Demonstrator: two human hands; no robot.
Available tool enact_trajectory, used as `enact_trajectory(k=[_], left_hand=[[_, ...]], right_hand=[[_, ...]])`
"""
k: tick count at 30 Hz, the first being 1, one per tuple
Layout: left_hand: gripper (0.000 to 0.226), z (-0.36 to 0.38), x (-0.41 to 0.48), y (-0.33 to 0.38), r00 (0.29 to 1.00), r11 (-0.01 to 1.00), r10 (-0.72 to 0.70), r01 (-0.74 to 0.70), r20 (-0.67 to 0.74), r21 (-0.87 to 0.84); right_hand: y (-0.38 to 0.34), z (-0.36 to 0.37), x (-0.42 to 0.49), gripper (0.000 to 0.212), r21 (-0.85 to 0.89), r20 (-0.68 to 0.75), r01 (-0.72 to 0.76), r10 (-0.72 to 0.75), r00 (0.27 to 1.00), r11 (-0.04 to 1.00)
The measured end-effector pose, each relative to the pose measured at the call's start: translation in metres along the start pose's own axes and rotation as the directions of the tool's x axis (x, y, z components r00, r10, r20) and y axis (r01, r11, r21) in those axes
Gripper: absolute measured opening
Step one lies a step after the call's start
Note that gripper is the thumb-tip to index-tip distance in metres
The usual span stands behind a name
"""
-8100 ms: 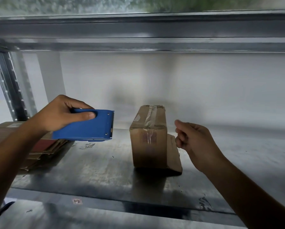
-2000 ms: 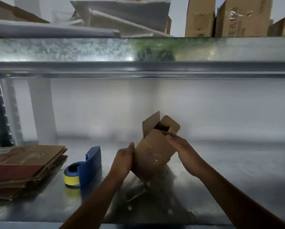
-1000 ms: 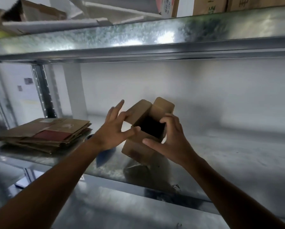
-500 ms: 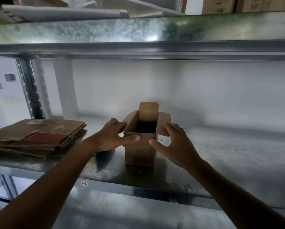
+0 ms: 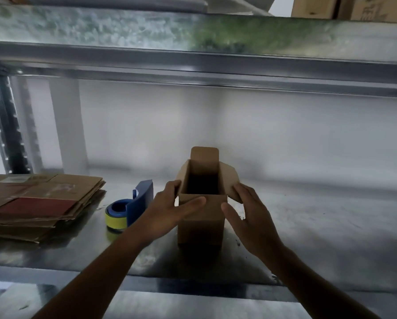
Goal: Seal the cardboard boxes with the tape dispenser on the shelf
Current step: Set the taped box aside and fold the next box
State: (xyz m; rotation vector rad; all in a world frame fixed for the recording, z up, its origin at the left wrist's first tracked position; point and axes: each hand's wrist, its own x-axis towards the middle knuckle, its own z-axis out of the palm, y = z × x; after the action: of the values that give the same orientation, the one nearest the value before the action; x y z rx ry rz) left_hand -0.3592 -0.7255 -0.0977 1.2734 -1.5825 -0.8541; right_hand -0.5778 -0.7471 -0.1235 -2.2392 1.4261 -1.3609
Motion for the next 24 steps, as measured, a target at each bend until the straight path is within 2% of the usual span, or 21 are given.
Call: enact_trajectory(k=[2,4,7,9,11,14,18,24], left_hand=[[0.104,0.002,-0.002,0.0,0.997,1.0,-0.017,0.017,-0.079,-0.005],[0.106,0.0,-0.002,0.004,0.984,0.992,-0.037,0.015,-0.175,-0.124],[0.072,-0.001,0.012,0.013,0.956,0.926,-0.085,-0.028,-0.28,-0.377],[0.063,0.004,0.021,0.018,0.959,0.868,-0.165,0.03,-0.232,-0.496],[0.053,0.01,0.028,0.017,0.963,0.847,-0.201,0.078,-0.181,-0.525],[0.035,0.023,0.035,0.018,0.965,0.845,-0.195,0.075,-0.175,-0.529],[0.026,0.071,0.043,0.036,0.978,0.853,-0.139,0.037,-0.158,-0.52],[0.02,0.195,0.051,0.08,0.996,0.862,-0.073,0.035,-0.055,-0.505]], right_hand=[[-0.002,0.001,-0.002,0.058,0.155,-0.036,-0.002,0.008,0.999,0.988],[-0.005,0.002,-0.002,0.055,0.341,-0.089,-0.003,0.035,0.995,0.94],[-0.01,0.001,0.003,0.066,0.497,-0.06,-0.033,0.073,0.996,0.867],[-0.014,0.0,0.008,0.071,0.605,0.008,-0.082,0.097,0.995,0.792],[-0.012,-0.001,0.01,0.076,0.675,0.04,-0.131,0.142,0.989,0.726],[0.002,-0.011,0.006,0.08,0.687,0.055,-0.168,0.18,0.982,0.707],[0.033,-0.05,-0.004,0.058,0.661,-0.001,-0.175,0.234,0.972,0.729],[0.109,-0.159,-0.03,0.031,0.595,-0.027,-0.227,0.301,0.953,0.771]])
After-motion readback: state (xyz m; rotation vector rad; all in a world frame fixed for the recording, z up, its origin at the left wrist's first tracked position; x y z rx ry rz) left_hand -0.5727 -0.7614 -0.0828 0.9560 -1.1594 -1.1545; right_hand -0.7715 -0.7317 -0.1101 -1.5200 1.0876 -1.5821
